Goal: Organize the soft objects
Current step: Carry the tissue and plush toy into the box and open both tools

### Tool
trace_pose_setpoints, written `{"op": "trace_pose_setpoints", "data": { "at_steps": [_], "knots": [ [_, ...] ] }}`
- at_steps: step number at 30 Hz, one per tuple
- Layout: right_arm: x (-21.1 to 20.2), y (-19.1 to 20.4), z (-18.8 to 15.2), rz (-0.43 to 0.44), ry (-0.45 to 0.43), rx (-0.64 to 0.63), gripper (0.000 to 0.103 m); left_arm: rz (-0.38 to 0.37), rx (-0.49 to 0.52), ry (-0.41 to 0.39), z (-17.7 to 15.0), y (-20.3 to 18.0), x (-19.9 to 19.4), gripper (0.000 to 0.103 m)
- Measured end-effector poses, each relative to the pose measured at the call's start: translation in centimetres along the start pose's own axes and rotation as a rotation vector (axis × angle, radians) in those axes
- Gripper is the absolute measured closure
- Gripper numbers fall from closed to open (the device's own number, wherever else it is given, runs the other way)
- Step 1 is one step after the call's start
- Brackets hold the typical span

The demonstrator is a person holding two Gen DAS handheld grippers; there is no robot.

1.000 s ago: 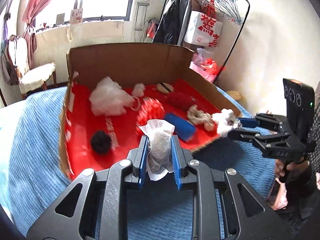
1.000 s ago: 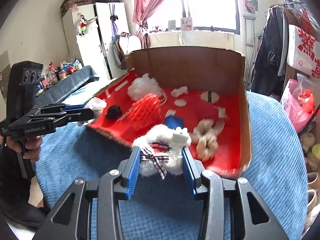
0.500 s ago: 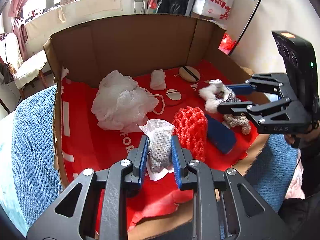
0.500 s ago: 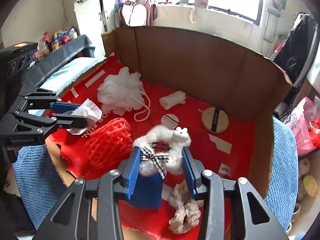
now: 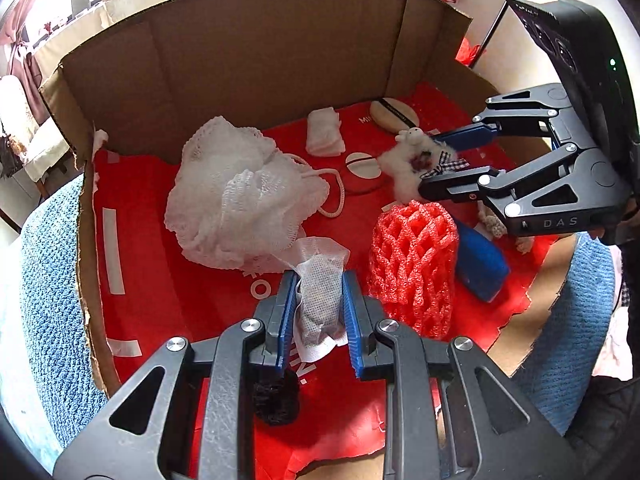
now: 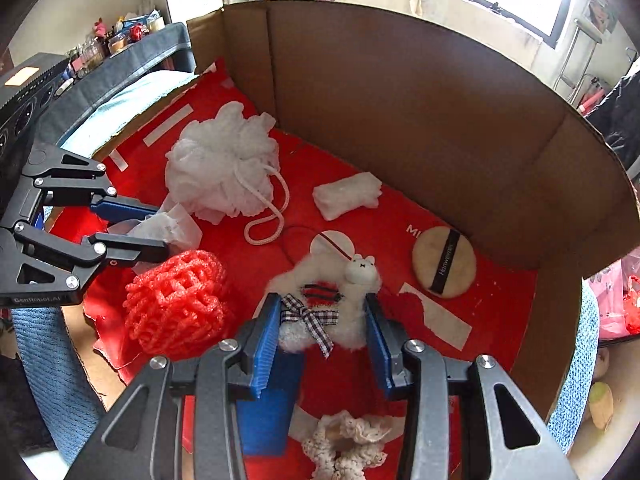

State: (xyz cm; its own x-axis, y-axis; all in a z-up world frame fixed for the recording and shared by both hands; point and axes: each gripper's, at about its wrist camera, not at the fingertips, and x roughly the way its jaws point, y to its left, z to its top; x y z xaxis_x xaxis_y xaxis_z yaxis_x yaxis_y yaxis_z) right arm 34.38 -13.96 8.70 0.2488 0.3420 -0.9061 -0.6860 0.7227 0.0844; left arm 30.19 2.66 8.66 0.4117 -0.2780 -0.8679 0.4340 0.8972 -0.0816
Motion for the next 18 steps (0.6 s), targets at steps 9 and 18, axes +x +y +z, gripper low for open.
{"op": "trace_pose_setpoints", "data": {
  "at_steps": [9,18],
  "knots": [
    [1.2,0.1,0.7,-0.003,0.046,-0.037,0.059,0.013,0.028,0.048,0.6,-0.9,1.9,0.082],
    [2.4,1.0,1.7,-0.018,0.066,-0.058,0.059,0.028,0.046,0.073,0.8,-1.8,3.4,0.082]
  ]
}}
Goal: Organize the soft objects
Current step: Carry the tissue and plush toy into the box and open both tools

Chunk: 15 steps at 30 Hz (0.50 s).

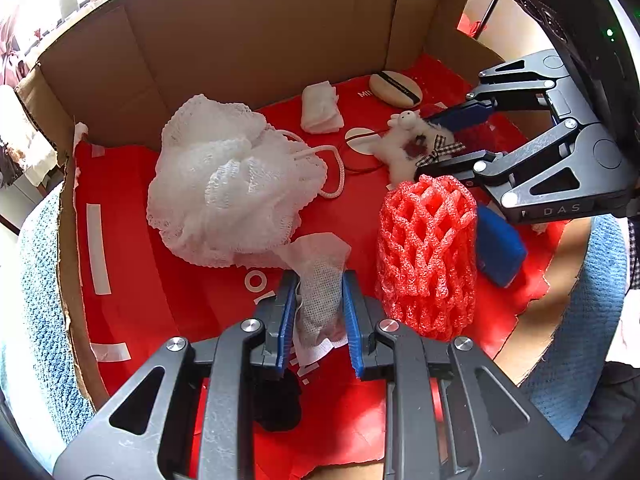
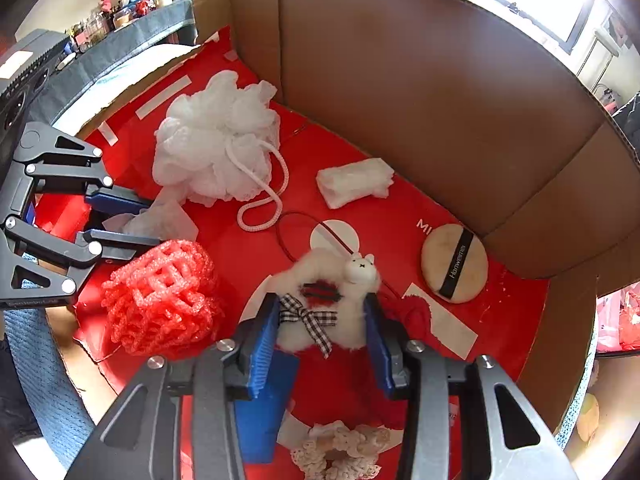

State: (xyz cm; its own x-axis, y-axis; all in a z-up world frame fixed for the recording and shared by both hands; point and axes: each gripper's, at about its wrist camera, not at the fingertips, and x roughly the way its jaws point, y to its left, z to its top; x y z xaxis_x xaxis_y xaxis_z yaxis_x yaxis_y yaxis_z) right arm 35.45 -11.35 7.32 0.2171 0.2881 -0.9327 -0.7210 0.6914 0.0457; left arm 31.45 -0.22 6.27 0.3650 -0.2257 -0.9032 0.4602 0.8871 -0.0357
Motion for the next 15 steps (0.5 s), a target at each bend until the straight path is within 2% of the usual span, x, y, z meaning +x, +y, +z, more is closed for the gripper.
{"op": "trace_pose_setpoints", "data": {
  "at_steps": [15],
  "knots": [
    [0.7,1.2,-0.3,-0.02,0.003,-0.018,0.055,0.008,0.008,-0.001,-0.5,-0.1,0.1,0.081]
  ]
}}
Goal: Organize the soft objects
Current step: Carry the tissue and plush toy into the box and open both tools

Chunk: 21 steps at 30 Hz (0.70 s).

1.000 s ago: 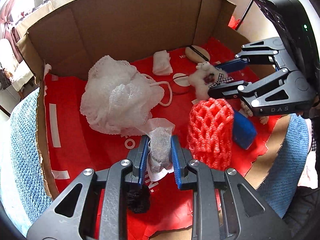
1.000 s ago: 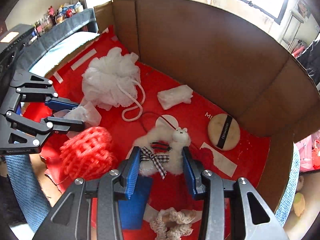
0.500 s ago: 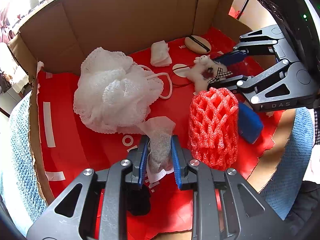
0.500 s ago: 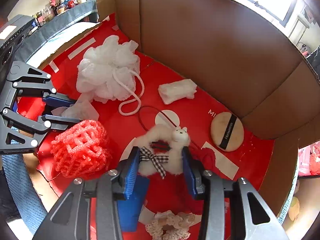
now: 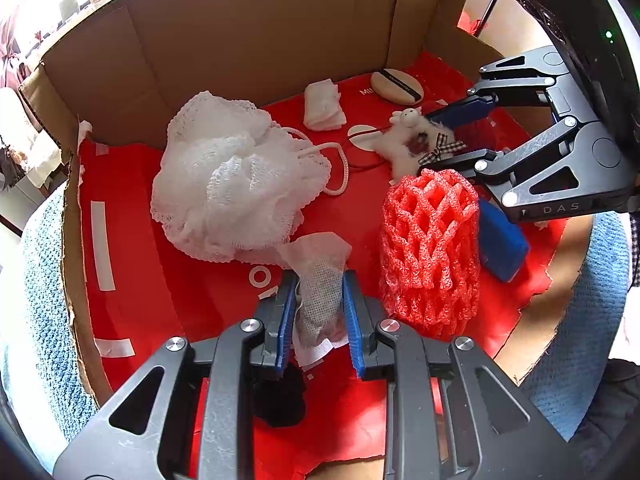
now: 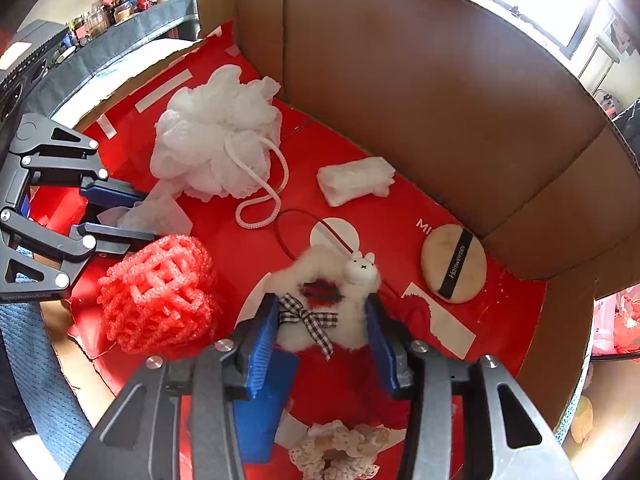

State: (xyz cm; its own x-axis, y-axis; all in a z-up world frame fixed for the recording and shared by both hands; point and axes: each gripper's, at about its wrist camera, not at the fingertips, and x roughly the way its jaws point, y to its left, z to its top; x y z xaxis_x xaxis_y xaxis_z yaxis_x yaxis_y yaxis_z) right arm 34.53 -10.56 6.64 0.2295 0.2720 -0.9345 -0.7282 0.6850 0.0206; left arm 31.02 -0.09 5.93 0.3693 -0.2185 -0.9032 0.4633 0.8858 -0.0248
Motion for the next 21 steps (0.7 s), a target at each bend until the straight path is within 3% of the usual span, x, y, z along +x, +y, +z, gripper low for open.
{"op": "trace_pose_setpoints", "data": {
  "at_steps": [16,18,20,21],
  "knots": [
    [-1.1,0.0,-0.7,-0.029,-0.028,0.008,0.048,-0.001,0.001,-0.009,-0.7,0.5,-1.2,0.077],
    [-1.5,-0.2,-0.9,-0.032,-0.035,0.017,0.047,0.003,-0.001,-0.009,-0.8,0.5,-1.4,0.072],
    [-1.9,-0.3,-1.2,-0.036,-0.041,0.022,0.047,0.004,-0.001,-0.008,-0.9,0.4,-1.5,0.047],
    [-2.1,-0.4,-1.4,-0.038,-0.044,0.024,0.047,0.005,-0.001,-0.009,-1.0,0.4,-1.6,0.045]
  ]
}}
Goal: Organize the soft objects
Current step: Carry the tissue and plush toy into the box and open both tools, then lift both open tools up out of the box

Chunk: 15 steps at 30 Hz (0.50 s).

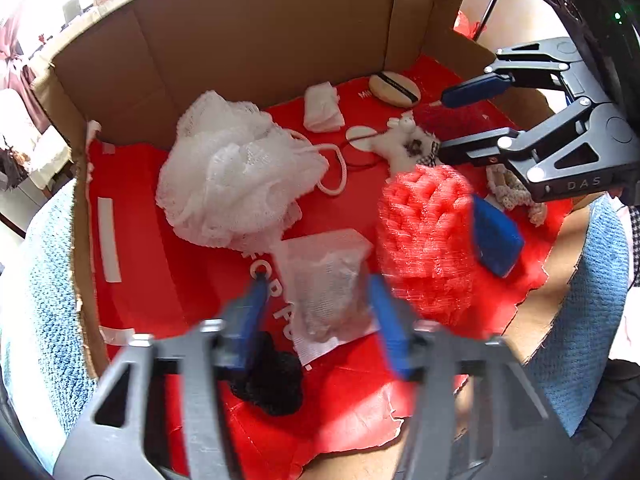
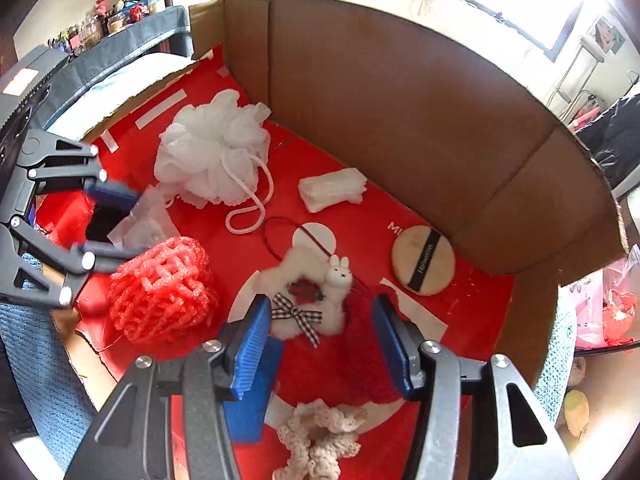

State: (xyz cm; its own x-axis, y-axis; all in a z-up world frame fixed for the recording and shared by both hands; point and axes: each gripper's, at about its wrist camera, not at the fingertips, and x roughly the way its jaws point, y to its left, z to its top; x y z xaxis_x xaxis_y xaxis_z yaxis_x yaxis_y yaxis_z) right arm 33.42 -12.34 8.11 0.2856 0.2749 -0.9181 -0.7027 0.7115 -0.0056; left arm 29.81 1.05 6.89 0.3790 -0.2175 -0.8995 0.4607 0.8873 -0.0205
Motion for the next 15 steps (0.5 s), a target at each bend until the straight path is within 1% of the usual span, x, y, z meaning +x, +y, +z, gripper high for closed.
{"op": "trace_pose_setpoints", "data": {
  "at_steps": [6,11,12,14,15],
  "knots": [
    [-1.2,-0.5,-0.4,-0.008,-0.018,0.012,0.046,0.01,-0.004,-0.038,-0.4,-0.1,-1.1,0.045],
    [-3.3,-0.5,-1.1,-0.021,-0.061,0.029,0.037,0.026,-0.008,-0.068,-0.8,0.0,-2.9,0.044],
    [-3.8,-0.5,-1.2,-0.02,-0.074,0.039,0.035,0.03,-0.011,-0.077,-0.8,0.0,-3.3,0.043],
    [-5.0,-0.3,-1.8,-0.021,-0.106,0.058,0.031,0.036,-0.018,-0.101,-1.0,-0.1,-4.4,0.037],
    [-5.6,-0.2,-2.1,-0.025,-0.124,0.068,0.028,0.039,-0.024,-0.117,-1.1,-0.2,-4.9,0.036]
  ]
}}
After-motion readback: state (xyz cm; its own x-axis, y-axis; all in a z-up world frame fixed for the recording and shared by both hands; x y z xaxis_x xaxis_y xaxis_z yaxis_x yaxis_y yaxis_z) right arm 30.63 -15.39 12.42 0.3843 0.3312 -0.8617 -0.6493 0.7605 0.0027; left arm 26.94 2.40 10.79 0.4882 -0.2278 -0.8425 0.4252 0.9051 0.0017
